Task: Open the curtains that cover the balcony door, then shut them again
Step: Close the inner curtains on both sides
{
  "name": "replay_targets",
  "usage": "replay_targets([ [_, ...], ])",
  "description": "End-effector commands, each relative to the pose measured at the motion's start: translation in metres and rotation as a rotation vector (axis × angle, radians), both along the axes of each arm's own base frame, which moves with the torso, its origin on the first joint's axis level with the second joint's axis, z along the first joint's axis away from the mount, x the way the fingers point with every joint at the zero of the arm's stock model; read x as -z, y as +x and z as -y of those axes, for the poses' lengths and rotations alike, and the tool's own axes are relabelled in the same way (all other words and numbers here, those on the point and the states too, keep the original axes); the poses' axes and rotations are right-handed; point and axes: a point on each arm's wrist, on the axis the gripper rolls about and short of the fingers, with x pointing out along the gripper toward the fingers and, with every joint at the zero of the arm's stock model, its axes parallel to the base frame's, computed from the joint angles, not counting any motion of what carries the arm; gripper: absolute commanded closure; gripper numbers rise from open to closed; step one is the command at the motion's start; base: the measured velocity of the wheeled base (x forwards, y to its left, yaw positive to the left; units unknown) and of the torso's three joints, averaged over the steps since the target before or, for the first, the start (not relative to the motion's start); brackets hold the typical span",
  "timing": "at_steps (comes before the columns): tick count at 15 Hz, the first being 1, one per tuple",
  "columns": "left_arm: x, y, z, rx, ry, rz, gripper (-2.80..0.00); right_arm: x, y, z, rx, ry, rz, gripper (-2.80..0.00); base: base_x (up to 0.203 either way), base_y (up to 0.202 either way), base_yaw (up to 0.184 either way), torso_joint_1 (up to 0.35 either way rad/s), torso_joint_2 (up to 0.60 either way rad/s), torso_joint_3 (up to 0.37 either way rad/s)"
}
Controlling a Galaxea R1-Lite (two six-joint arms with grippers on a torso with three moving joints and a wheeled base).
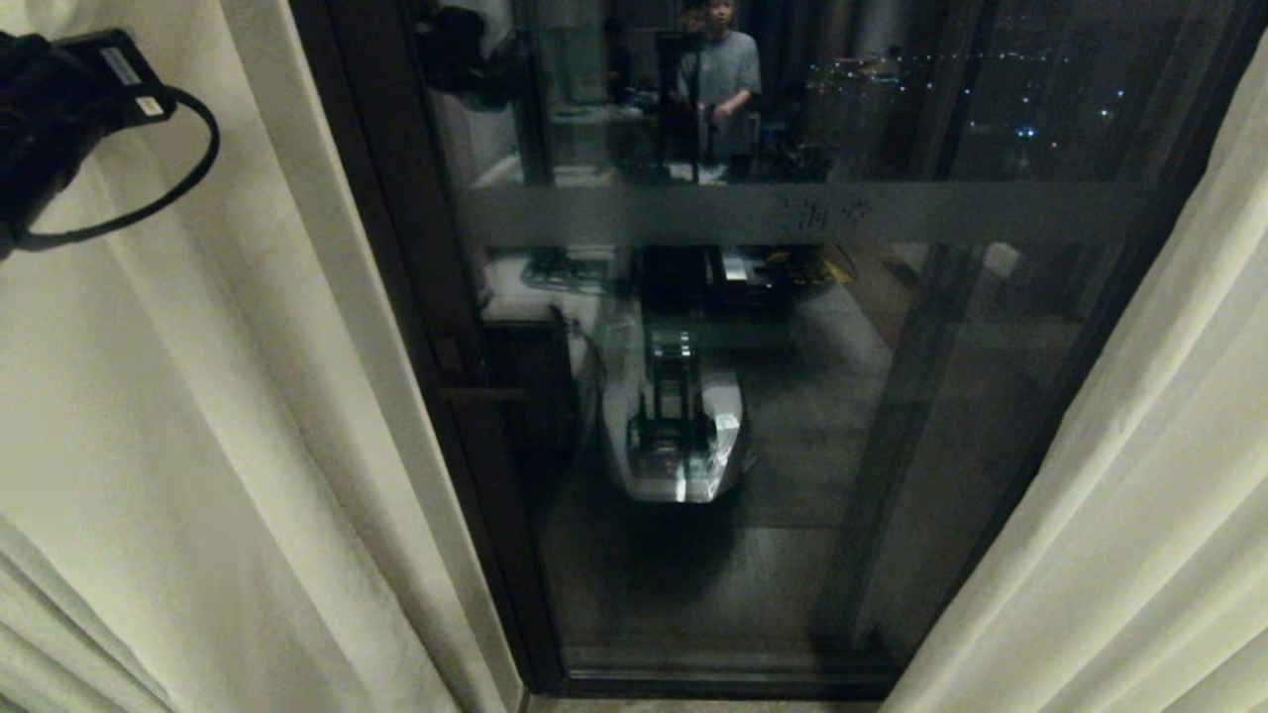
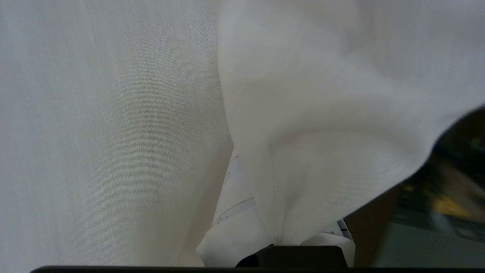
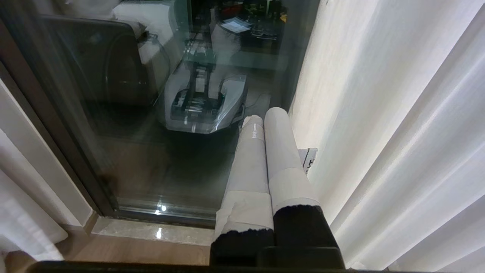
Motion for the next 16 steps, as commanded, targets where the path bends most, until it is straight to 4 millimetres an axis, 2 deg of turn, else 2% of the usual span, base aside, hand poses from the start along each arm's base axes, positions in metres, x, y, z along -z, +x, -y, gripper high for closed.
replay_targets([
  [1,-0.006,-0.008,0.014,0.060,0.006,0.020,0.00,0.000,0.000,0.000,-0.001,-0.002,-0.002,0.00,0.000,0.000,0.000,0.000,0.00,0.000],
  [3,-0.009,-0.013,0.022,0.101,0.012,0.026,0.00,0.000,0.000,0.000,-0.001,-0.002,-0.002,0.00,0.000,0.000,0.000,0.000,0.00,0.000],
  [7,-0.002,-0.023,0.034,0.144,0.012,0.004,0.00,0.000,0.000,0.000,-0.001,-0.001,-0.002,0.00,0.000,0.000,0.000,0.000,0.00,0.000],
  [16,0.006,-0.040,0.032,0.136,0.010,-0.016,0.00,0.000,0.000,0.000,-0.001,-0.002,0.000,0.00,0.000,0.000,0.000,0.000,0.00,0.000],
])
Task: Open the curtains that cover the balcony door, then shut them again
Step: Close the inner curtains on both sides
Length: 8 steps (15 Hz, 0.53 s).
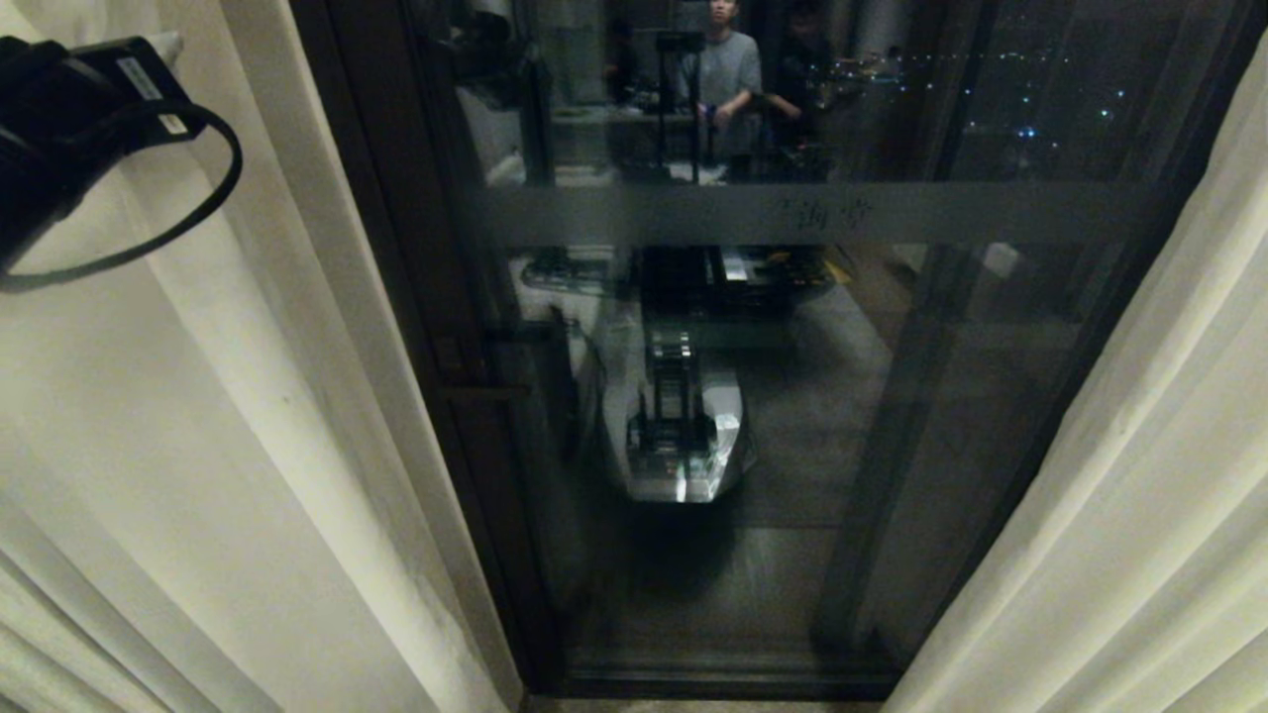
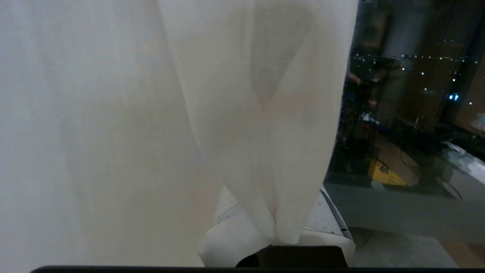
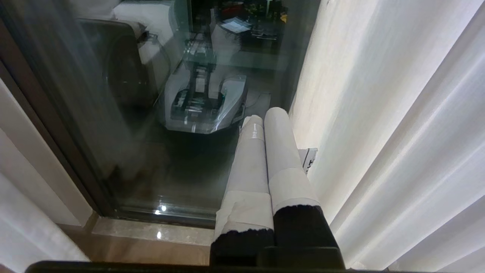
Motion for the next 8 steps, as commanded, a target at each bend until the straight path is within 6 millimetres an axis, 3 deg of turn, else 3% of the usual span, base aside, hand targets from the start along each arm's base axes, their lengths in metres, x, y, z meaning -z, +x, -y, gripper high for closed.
replay_targets([
  [1,0.0002,-0.0061,-0.0003,-0.002,0.000,0.005,0.00,0.0001,0.0001,0.0000,-0.001,-0.001,-0.002,0.00,0.000,0.000,0.000,0.000,0.00,0.000],
  [4,-0.0006,-0.0066,0.0010,0.005,0.002,0.005,0.00,0.0000,0.0001,0.0000,-0.001,-0.001,-0.001,0.00,0.000,0.000,0.000,0.000,0.00,0.000],
  [8,0.0003,-0.0065,0.0041,0.018,0.003,0.002,0.00,0.0000,0.0001,0.0000,-0.001,-0.001,-0.001,0.00,-0.001,-0.150,0.003,0.004,0.00,0.001],
])
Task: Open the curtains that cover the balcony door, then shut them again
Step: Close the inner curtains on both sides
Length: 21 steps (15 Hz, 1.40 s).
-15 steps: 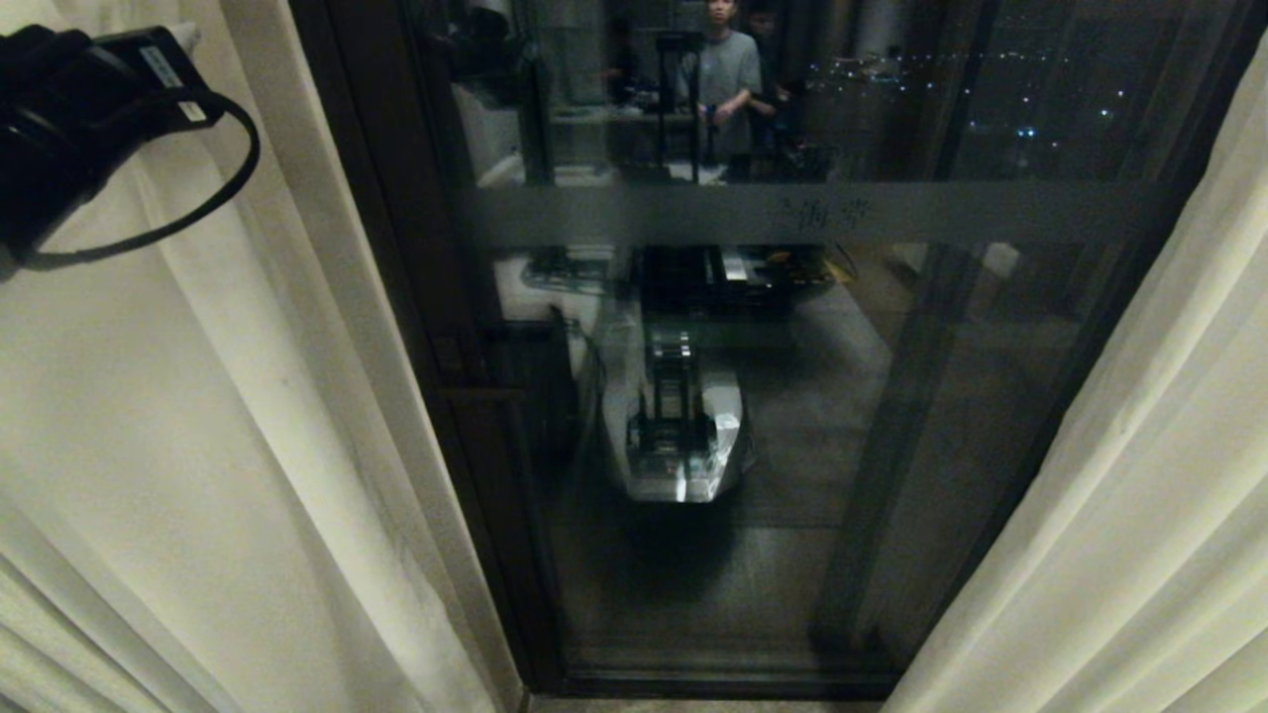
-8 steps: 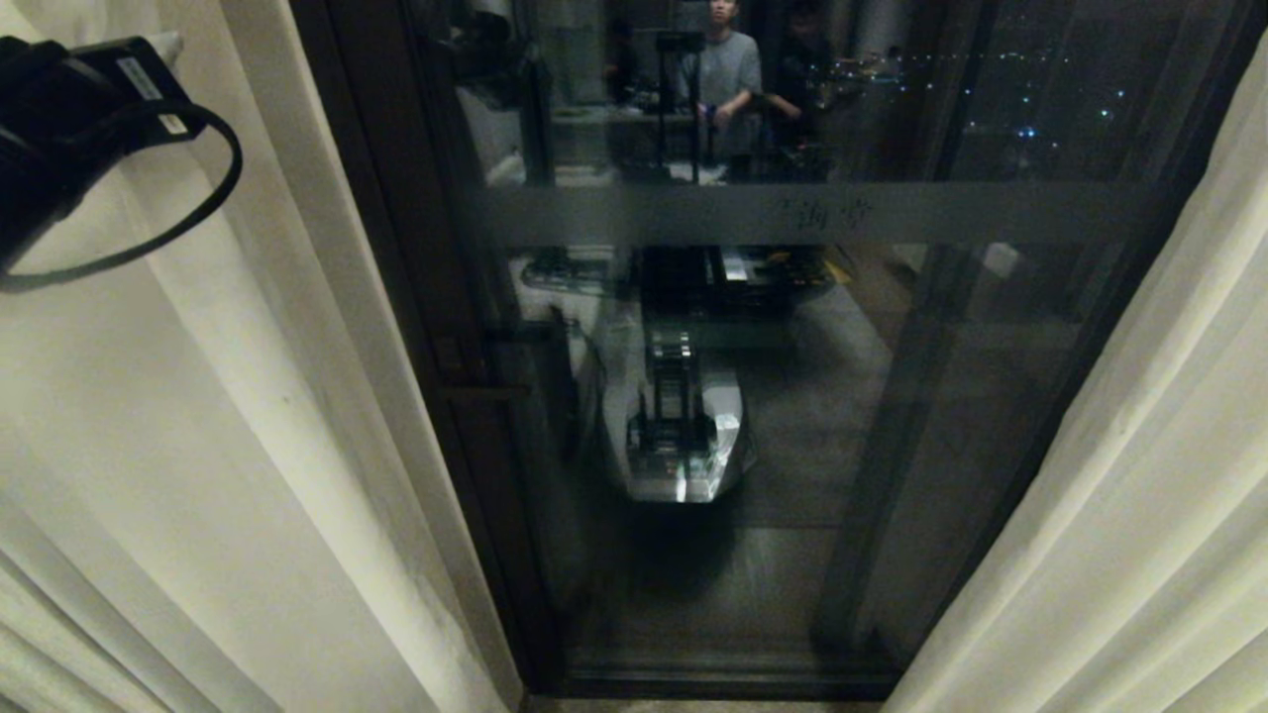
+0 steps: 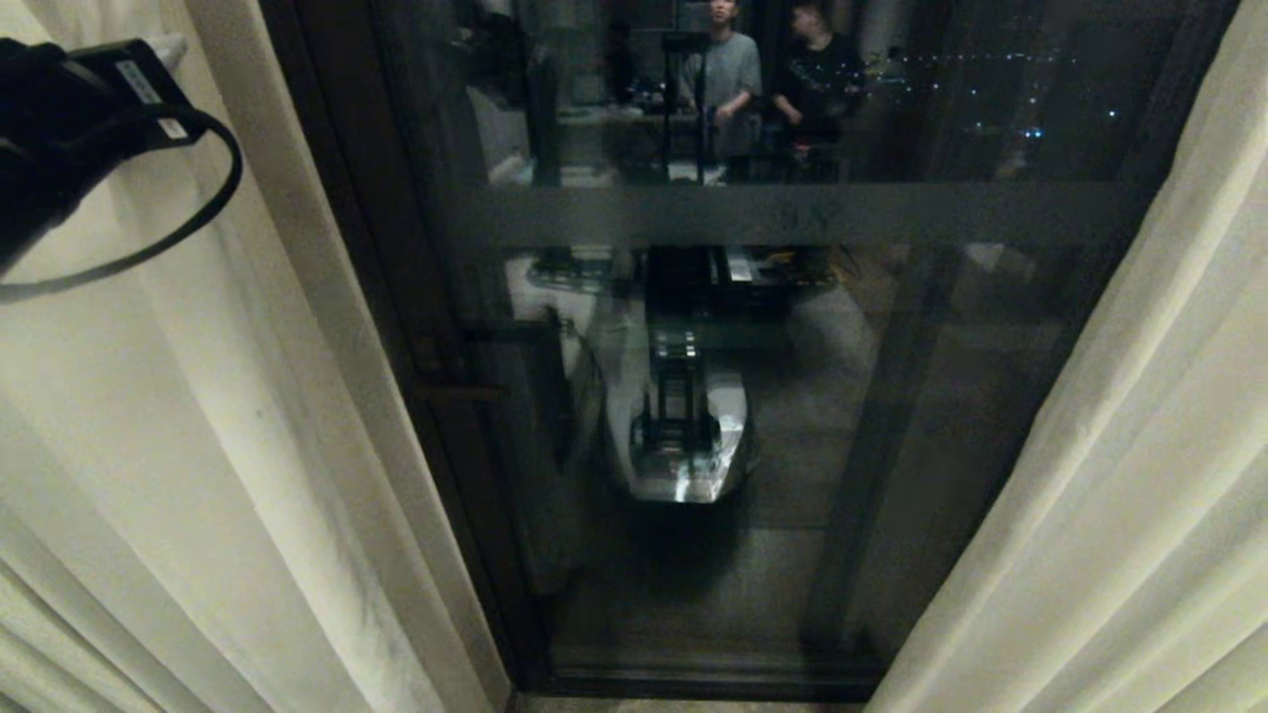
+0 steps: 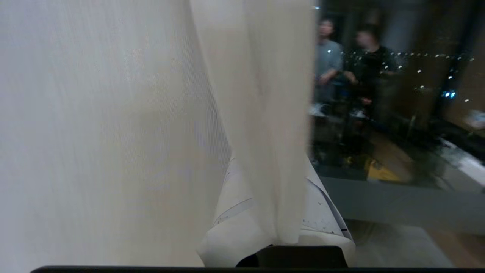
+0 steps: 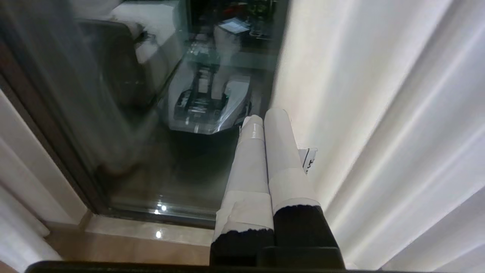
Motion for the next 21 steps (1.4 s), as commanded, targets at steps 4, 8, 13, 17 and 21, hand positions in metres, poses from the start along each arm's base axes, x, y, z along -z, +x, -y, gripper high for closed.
replay_targets([
  [4,0.000,0.000,0.001,0.002,-0.002,0.003,0.00,0.000,0.000,0.000,-0.001,-0.001,0.000,0.00,0.000,-0.190,0.001,0.001,0.00,0.000],
  [8,0.001,0.001,0.005,0.017,-0.001,0.001,0.00,0.000,0.000,0.000,-0.001,-0.001,-0.002,0.00,0.000,-0.189,0.000,0.002,0.00,0.002],
  [13,0.004,0.005,0.009,0.031,0.000,-0.012,0.00,0.000,0.000,0.000,-0.001,0.000,-0.002,0.00,0.000,-0.191,0.001,0.000,0.00,0.003],
  [17,0.006,0.008,0.016,0.053,0.003,-0.023,0.00,0.000,0.000,0.000,-0.001,-0.001,0.000,0.00,0.000,-0.191,0.003,0.000,0.00,0.003],
  [21,0.009,0.012,0.024,0.081,0.005,-0.032,0.00,0.000,0.000,0.000,-0.001,-0.001,-0.002,0.00,0.000,-0.192,0.004,0.004,0.00,0.002],
])
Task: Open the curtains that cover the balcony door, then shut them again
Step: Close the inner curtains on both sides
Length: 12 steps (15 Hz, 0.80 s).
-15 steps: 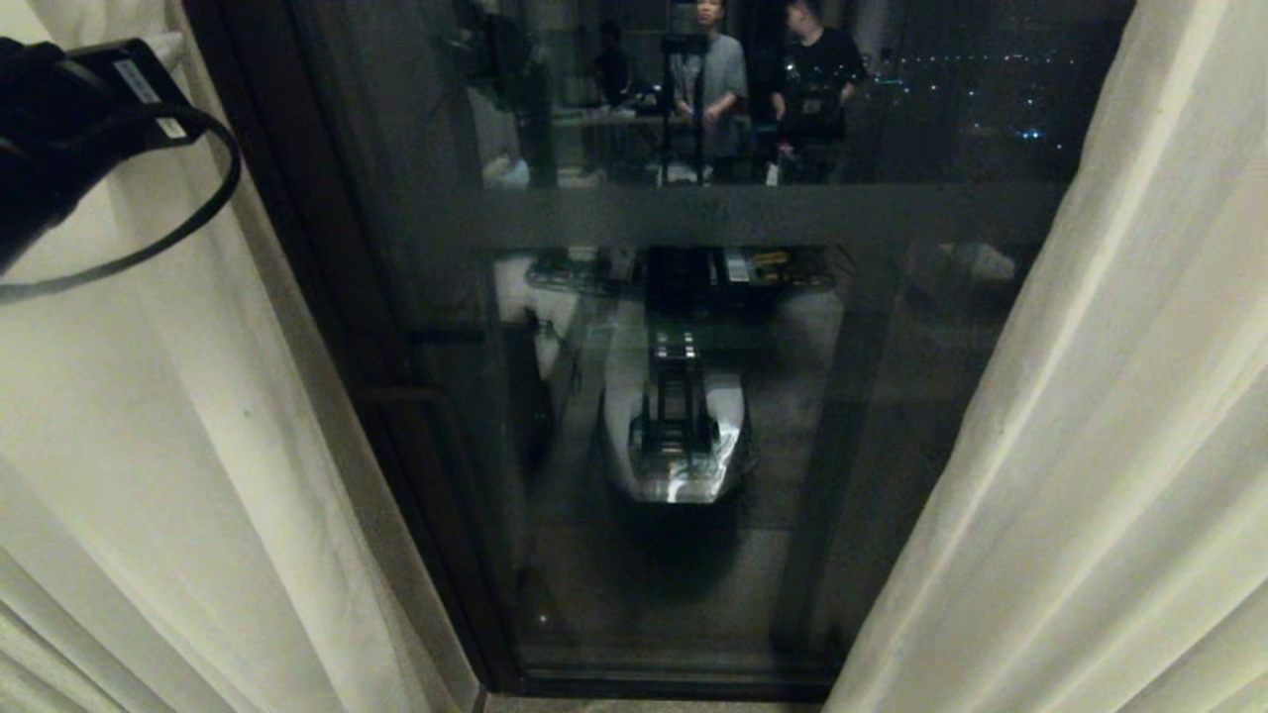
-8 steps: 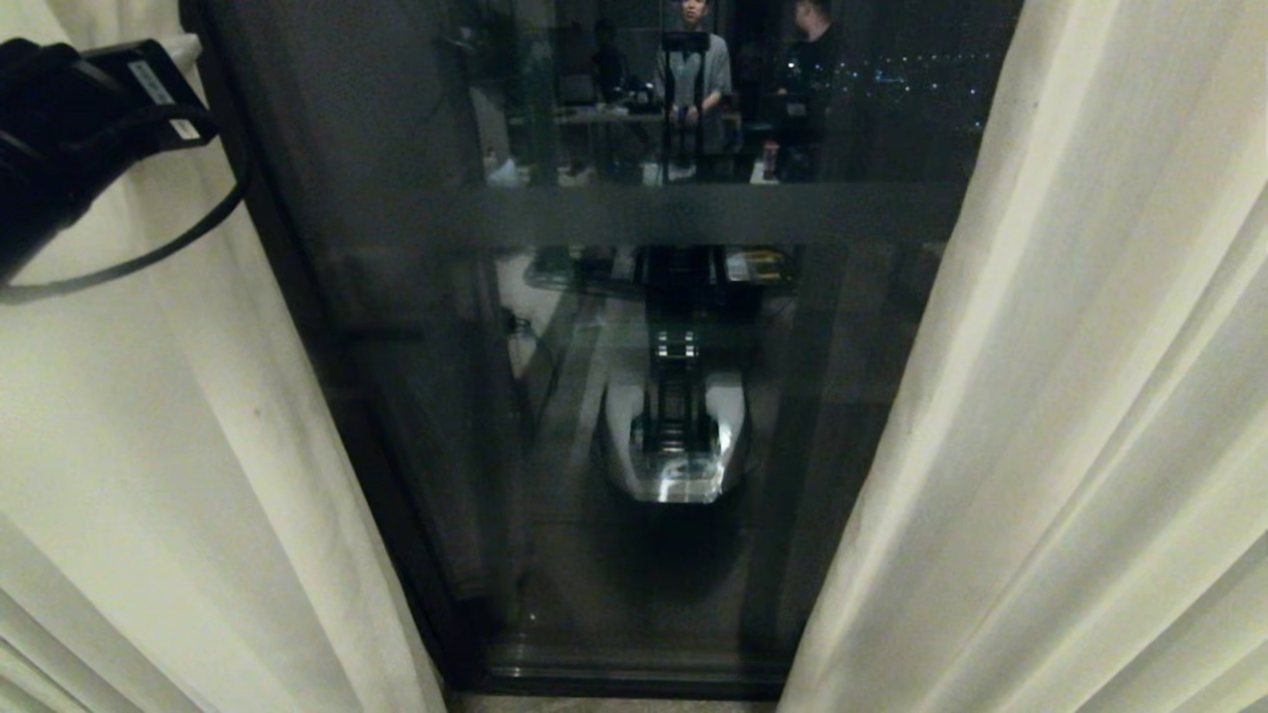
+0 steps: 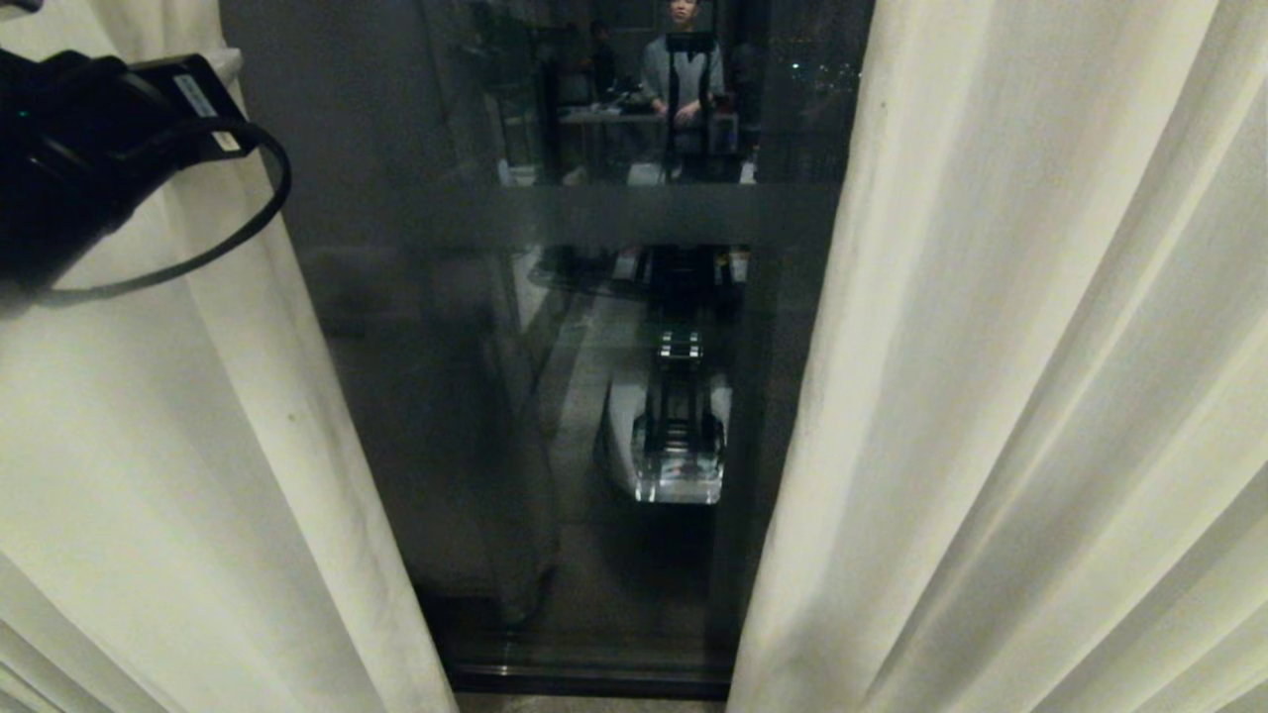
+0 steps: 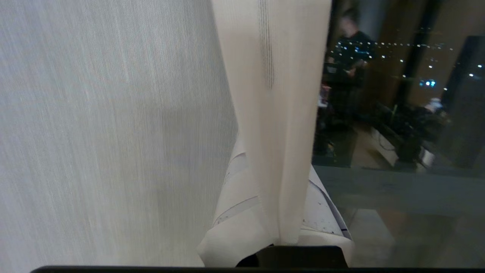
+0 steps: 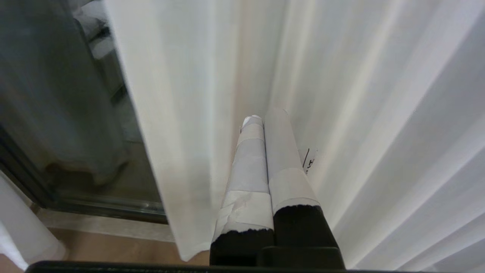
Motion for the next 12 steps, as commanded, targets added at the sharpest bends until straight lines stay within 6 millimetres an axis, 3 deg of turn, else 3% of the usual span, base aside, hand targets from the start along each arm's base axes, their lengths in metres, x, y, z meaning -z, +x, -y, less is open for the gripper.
replay_targets([
  [1,0.0025,0.0041,0.0041,0.012,0.000,-0.007,0.00,-0.0001,0.0001,0.0000,-0.001,-0.001,0.000,0.00,0.000,-0.191,0.001,0.002,0.00,0.004],
  [12,0.0034,0.0056,0.0088,0.027,-0.001,-0.006,0.00,-0.0002,0.0001,0.0000,-0.001,-0.001,-0.001,0.00,0.000,-0.191,0.002,0.002,0.00,0.002],
])
